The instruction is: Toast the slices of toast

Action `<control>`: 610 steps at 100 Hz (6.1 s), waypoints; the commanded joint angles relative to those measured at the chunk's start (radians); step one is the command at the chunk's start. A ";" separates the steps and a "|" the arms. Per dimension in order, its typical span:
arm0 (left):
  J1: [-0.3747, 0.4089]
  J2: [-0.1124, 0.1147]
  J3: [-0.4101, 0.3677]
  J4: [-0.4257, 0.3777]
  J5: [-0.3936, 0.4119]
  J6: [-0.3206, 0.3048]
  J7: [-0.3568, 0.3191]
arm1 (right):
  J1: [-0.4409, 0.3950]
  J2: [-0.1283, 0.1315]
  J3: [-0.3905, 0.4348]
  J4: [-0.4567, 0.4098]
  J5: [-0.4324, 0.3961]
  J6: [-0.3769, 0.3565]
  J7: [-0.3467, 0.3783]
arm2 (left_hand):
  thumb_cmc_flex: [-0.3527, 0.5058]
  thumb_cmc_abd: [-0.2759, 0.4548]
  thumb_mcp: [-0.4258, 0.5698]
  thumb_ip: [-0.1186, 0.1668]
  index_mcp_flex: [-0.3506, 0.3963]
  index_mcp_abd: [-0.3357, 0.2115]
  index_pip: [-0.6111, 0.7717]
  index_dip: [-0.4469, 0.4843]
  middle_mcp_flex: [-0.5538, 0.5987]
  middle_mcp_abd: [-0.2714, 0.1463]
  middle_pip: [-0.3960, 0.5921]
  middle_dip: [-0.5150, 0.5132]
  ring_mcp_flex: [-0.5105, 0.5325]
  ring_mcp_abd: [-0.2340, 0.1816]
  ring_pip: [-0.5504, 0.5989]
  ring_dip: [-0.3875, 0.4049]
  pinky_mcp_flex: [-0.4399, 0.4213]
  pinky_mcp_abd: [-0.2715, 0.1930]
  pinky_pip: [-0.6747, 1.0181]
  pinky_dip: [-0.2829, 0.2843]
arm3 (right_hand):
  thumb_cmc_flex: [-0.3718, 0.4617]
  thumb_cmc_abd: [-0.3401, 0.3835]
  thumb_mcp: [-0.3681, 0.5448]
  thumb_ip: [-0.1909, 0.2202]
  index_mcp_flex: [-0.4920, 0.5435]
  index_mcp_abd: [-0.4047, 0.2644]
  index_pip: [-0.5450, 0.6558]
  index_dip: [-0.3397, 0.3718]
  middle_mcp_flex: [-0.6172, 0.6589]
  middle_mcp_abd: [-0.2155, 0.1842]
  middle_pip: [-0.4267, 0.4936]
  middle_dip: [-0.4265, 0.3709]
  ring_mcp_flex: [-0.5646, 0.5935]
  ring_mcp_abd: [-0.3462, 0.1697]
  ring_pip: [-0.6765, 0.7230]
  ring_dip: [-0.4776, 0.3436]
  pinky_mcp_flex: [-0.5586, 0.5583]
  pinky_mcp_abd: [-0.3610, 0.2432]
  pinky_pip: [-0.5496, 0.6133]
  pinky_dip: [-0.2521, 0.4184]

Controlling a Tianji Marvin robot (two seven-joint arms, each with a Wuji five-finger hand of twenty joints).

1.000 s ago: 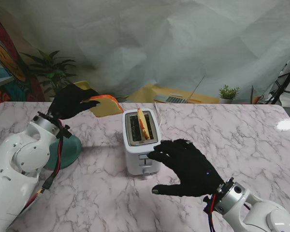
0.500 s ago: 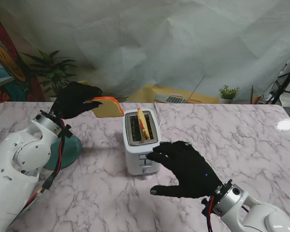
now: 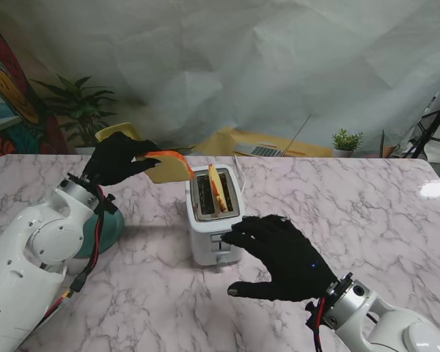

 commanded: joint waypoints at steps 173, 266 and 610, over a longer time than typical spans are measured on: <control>-0.057 0.010 0.055 0.041 0.204 -0.225 0.114 | -0.005 0.000 -0.005 0.004 0.035 0.002 0.018 | 0.117 -0.191 0.254 0.014 0.378 -0.217 0.568 0.033 0.029 -0.249 0.285 -0.177 0.080 -0.125 -0.245 0.121 0.002 -0.132 -0.035 -0.115 | 0.022 0.016 -0.014 0.009 0.000 -0.016 -0.003 -0.013 0.002 0.005 -0.004 0.007 0.011 -0.006 -0.037 -0.022 -0.007 -0.012 0.002 -0.017; -0.155 -0.004 0.169 0.108 0.162 -0.193 0.139 | 0.012 -0.001 -0.016 0.005 0.040 0.018 0.013 | 0.117 -0.221 0.411 -0.007 0.447 -0.226 0.731 0.156 0.078 -0.284 0.433 -0.078 0.081 -0.162 -0.220 0.177 0.005 -0.100 0.010 -0.249 | 0.024 0.016 -0.016 0.009 0.004 -0.017 -0.003 -0.014 0.006 0.006 -0.006 0.006 0.015 -0.004 -0.036 -0.021 -0.006 -0.011 0.001 -0.017; -0.216 0.011 0.182 0.155 0.168 -0.333 0.065 | -0.069 -0.020 0.056 0.017 0.066 0.037 -0.067 | 0.117 -0.273 0.493 -0.009 0.499 -0.282 0.779 0.269 0.315 -0.314 0.524 -0.104 0.104 -0.233 -0.151 0.149 0.083 -0.098 0.088 -0.340 | 0.044 0.018 -0.029 0.011 0.019 -0.014 -0.003 -0.028 0.019 0.016 -0.011 0.005 0.024 -0.001 -0.040 -0.024 0.001 -0.003 0.002 -0.020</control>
